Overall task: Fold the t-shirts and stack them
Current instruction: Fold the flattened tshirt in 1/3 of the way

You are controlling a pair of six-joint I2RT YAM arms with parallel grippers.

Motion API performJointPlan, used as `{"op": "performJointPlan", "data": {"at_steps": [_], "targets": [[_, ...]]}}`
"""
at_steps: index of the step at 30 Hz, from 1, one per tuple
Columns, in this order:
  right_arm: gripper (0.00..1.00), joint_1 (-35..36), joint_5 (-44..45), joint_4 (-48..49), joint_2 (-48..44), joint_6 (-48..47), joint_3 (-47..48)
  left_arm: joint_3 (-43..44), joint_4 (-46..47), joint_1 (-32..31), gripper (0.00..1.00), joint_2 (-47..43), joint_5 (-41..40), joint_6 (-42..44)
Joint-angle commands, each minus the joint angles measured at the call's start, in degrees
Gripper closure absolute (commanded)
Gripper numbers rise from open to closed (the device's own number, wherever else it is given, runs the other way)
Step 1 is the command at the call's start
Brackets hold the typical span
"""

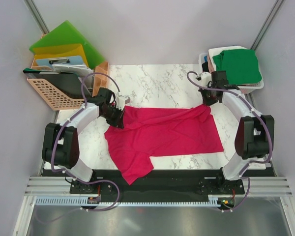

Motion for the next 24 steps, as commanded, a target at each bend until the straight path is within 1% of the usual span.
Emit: {"op": "performJointPlan", "data": {"at_steps": [1,5,8,10,11,13,14,17,18,19,20,24], "targets": [[1.0,0.3,2.2,3.1,4.7,2.3,7.8,-0.7,0.2,-0.3,0.98,-0.5,0.2,0.3],[1.0,0.6,3.2,3.5,11.3,3.4,13.3,-0.7,1.1,-0.3,0.98,-1.3,0.1,-0.4],[1.0,0.8,4.5,3.9,14.3,3.9,17.2,0.3,2.0,-0.3,0.98,-1.6,-0.6,-1.3],[1.0,1.0,5.2,3.9,15.5,4.2,20.9,3.8,2.2,-0.3,0.98,-1.1,-2.1,-1.0],[1.0,0.9,5.3,3.9,16.2,4.7,22.2,5.6,3.4,-0.3,0.98,-0.6,-4.9,-1.1],[1.0,1.0,4.7,3.8,16.7,5.8,26.2,11.6,5.1,0.0,0.98,-0.2,-7.2,-1.4],[1.0,1.1,4.7,3.6,17.3,6.7,27.5,17.0,5.8,0.1,0.98,1.2,-8.8,-1.7],[1.0,1.4,5.1,2.2,19.0,7.6,32.9,25.5,4.7,0.1,0.98,4.7,-10.6,-1.6],[1.0,1.6,5.4,2.1,19.3,8.0,34.6,30.3,4.2,0.1,0.98,7.1,-11.2,-1.5],[1.0,1.6,5.8,2.1,19.8,8.1,35.4,32.5,3.8,0.2,0.98,8.2,-11.8,-1.2],[1.0,1.7,6.5,2.0,20.6,8.0,36.1,36.6,3.3,0.2,0.98,9.6,-13.1,-1.1],[1.0,1.7,7.7,2.1,23.2,7.6,39.8,41.4,3.3,0.1,0.98,14.0,-16.6,-0.3]]}}
